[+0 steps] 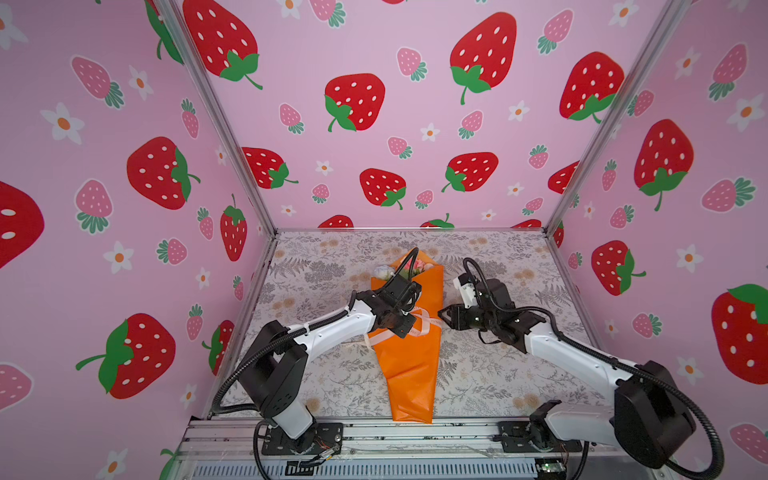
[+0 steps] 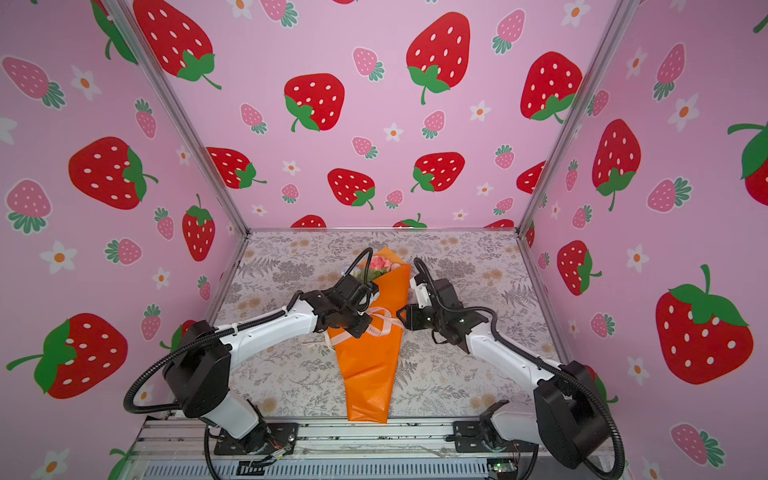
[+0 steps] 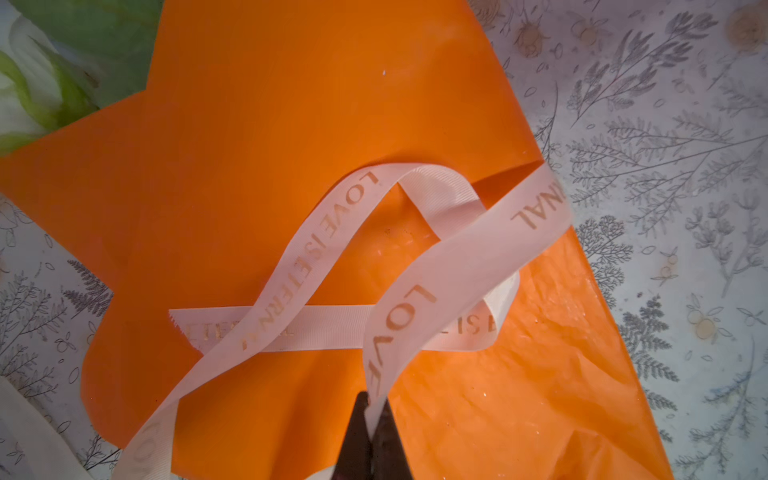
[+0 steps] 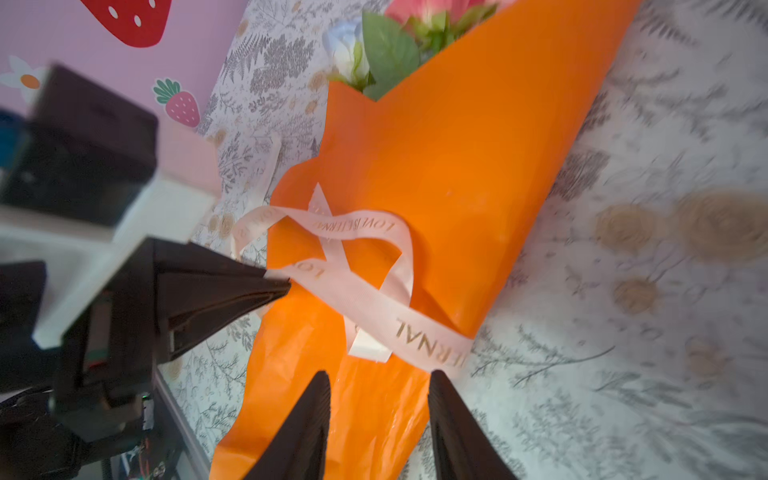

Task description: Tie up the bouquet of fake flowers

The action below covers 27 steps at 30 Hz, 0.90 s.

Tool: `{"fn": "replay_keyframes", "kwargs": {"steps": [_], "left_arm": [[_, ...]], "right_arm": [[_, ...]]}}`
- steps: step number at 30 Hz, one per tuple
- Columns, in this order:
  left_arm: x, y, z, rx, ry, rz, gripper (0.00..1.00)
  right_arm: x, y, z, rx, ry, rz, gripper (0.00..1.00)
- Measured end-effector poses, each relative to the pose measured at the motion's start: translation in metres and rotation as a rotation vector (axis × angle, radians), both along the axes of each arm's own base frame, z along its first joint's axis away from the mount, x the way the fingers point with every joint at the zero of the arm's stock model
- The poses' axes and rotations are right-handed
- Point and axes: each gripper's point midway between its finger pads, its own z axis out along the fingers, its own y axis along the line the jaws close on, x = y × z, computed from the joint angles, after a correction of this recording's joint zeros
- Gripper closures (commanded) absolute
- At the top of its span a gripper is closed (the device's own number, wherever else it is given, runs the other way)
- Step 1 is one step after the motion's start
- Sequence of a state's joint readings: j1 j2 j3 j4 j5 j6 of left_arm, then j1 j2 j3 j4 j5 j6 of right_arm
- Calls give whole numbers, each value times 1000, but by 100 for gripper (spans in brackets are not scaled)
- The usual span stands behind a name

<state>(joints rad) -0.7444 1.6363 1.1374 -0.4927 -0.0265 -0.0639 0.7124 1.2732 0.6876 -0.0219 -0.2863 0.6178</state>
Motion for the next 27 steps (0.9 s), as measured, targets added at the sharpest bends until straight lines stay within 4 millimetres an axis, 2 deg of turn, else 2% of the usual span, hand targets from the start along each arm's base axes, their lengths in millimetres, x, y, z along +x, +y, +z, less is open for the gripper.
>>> {"fn": "replay_keyframes", "kwargs": {"steps": [2,5,13,17,21,27], "left_arm": [[0,0,-2,1,4,4,100],[0,-1,-4,0,11,12,100],[-1,-2,-12,-8,40,28,100],[0,-4,-13,-19,49,33,100],[0,-5,-13,-29,52,35,100],[1,-4,-13,-31,53,39,100]], "right_arm": [[-17,9,-15,-17,37,-1,60],[-29,23,-24,-21,52,-14,56],[-3,32,-43,-70,40,-148,51],[10,36,-46,-98,22,-193,50],[16,43,-50,-124,10,-205,50],[18,48,-68,-213,0,-223,55]]}}
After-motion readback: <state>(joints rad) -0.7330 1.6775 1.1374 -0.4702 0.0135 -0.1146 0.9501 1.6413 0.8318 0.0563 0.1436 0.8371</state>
